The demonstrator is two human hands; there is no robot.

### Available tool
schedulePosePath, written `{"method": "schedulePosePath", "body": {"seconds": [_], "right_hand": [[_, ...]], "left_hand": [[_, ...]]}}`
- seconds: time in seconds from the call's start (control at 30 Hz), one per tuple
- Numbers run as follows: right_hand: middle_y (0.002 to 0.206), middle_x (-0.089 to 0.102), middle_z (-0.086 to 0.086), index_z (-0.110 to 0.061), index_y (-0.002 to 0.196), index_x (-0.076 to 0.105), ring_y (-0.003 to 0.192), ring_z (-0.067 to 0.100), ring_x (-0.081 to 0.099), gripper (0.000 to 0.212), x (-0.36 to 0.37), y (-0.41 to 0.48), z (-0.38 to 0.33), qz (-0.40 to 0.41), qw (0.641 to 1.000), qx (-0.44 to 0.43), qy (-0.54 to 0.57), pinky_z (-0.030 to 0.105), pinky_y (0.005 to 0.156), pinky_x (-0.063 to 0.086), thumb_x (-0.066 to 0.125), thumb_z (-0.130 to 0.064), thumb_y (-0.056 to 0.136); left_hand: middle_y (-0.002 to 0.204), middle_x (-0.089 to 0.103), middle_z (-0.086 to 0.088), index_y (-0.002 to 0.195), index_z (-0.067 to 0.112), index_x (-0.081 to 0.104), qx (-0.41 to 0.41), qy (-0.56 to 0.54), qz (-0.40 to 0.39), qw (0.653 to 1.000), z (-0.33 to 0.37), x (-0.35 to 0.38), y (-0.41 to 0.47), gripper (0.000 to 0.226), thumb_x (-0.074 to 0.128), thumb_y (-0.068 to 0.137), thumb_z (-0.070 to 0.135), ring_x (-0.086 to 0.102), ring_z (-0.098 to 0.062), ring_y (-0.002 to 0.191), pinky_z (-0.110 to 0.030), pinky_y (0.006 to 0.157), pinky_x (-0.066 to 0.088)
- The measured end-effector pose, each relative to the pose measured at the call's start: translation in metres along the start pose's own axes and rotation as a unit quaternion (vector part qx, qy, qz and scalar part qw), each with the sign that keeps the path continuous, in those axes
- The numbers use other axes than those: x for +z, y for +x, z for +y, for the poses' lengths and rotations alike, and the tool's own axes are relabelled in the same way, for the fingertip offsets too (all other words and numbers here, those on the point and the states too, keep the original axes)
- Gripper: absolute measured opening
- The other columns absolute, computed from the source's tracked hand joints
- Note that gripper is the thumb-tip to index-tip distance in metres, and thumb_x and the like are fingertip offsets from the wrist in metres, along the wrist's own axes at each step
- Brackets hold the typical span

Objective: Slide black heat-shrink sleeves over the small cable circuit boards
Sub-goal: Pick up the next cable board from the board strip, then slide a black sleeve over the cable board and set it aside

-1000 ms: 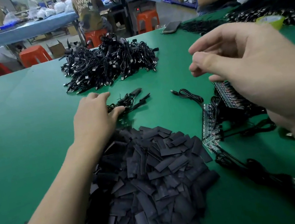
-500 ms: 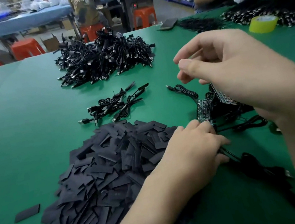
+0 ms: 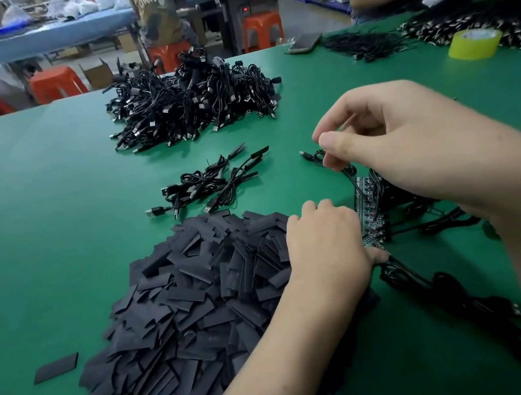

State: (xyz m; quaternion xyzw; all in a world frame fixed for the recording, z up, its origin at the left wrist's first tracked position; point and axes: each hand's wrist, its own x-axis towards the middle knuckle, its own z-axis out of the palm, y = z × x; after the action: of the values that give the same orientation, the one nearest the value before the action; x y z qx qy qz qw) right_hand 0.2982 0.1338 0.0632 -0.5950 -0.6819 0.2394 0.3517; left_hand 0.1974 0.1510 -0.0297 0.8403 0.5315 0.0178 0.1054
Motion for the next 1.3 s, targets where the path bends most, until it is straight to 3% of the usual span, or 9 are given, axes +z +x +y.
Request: {"method": "schedulePosePath", "body": {"seconds": [0.17,0.27,0.43,0.6,0.7,0.8,0.97,1.17,1.3], "right_hand": [[0.079,0.076,-0.012,-0.027,0.088,0.069,0.081,0.015,0.071,0.011,0.0,0.001,0.002,-0.005,1.0,0.005,-0.02,0.036,0.083,0.055,0.064,-0.031,0.096],[0.079,0.075,-0.016,-0.028,0.089,0.069,0.081,0.013,0.071,0.012,0.001,0.002,0.003,-0.011,0.999,0.012,-0.03,0.033,0.081,0.054,0.063,-0.034,0.097],[0.08,0.075,-0.015,-0.029,0.089,0.069,0.081,0.013,0.07,0.012,0.001,0.001,0.004,-0.014,0.998,0.017,-0.052,0.032,0.08,0.054,0.063,-0.037,0.097],[0.081,0.075,-0.013,-0.03,0.088,0.069,0.083,0.013,0.07,0.013,0.0,0.001,0.005,-0.019,0.997,0.021,-0.068,0.036,0.084,0.055,0.064,-0.038,0.096],[0.081,0.075,-0.014,-0.03,0.088,0.069,0.083,0.013,0.07,0.013,-0.001,0.0,0.004,-0.026,0.997,0.02,-0.075,0.038,0.085,0.055,0.064,-0.039,0.095],[0.079,0.075,-0.013,-0.027,0.087,0.071,0.081,0.013,0.071,0.017,-0.003,-0.001,0.004,-0.045,0.995,0.021,-0.082,0.042,0.086,0.056,0.064,-0.041,0.093],[0.078,0.075,-0.01,-0.032,0.086,0.075,0.07,0.007,0.068,0.041,-0.011,-0.006,-0.002,-0.07,0.997,-0.005,-0.036,0.044,0.071,0.054,0.061,-0.069,0.076],[0.061,0.07,-0.007,-0.029,0.08,0.075,0.048,-0.005,0.053,0.035,-0.007,-0.01,-0.016,-0.082,0.989,-0.088,0.089,0.004,0.046,0.036,0.061,-0.06,0.078],[0.062,0.066,-0.006,-0.024,0.078,0.072,0.056,0.0,0.052,0.03,0.005,-0.008,-0.018,-0.071,0.985,-0.125,0.098,0.008,0.053,0.039,0.066,-0.051,0.09]], "left_hand": [[0.1,0.052,-0.003,0.087,0.021,0.059,-0.019,0.006,0.019,1.0,0.006,0.002,-0.006,0.042,0.066,0.088,0.063,0.046,-0.028,0.115,-0.039,0.081,0.024],[0.115,0.057,-0.006,0.104,0.017,0.066,-0.014,0.018,0.036,0.999,0.007,0.007,-0.007,0.045,0.065,0.091,0.06,0.043,-0.029,0.118,-0.04,0.084,0.025],[0.103,0.045,-0.002,0.106,0.02,0.07,-0.033,0.002,0.04,0.999,0.004,0.011,-0.006,0.048,0.068,0.086,0.063,0.042,-0.027,0.116,-0.038,0.082,0.026],[0.11,0.061,0.001,0.105,0.023,0.06,-0.014,-0.098,0.088,0.991,0.005,0.013,-0.011,0.037,0.075,0.084,0.05,0.051,-0.024,0.11,-0.039,0.089,0.038],[0.082,0.069,0.008,0.086,0.027,0.059,-0.025,-0.287,0.106,0.952,0.003,0.009,-0.016,0.022,0.08,0.082,0.03,0.064,-0.015,0.082,-0.034,0.078,0.048],[0.066,0.064,0.008,0.082,0.023,0.062,-0.04,-0.498,0.073,0.863,-0.008,-0.005,-0.024,0.023,0.084,0.081,0.016,0.052,-0.007,0.054,-0.028,0.061,0.048],[0.081,0.077,-0.008,0.096,0.006,0.073,0.022,-0.668,0.064,0.741,-0.037,-0.046,-0.052,0.012,0.077,0.085,0.004,0.071,-0.013,0.071,-0.023,0.078,0.059],[0.088,0.079,-0.009,0.1,0.003,0.077,0.055,-0.65,0.129,0.747,-0.059,-0.083,-0.075,0.023,0.077,0.08,0.015,0.072,-0.01,0.074,-0.03,0.083,0.059],[0.079,0.078,-0.005,0.092,0.005,0.076,0.058,-0.626,0.147,0.764,-0.067,-0.088,-0.08,0.014,0.076,0.083,0.015,0.075,-0.01,0.071,-0.018,0.073,0.058]]}}
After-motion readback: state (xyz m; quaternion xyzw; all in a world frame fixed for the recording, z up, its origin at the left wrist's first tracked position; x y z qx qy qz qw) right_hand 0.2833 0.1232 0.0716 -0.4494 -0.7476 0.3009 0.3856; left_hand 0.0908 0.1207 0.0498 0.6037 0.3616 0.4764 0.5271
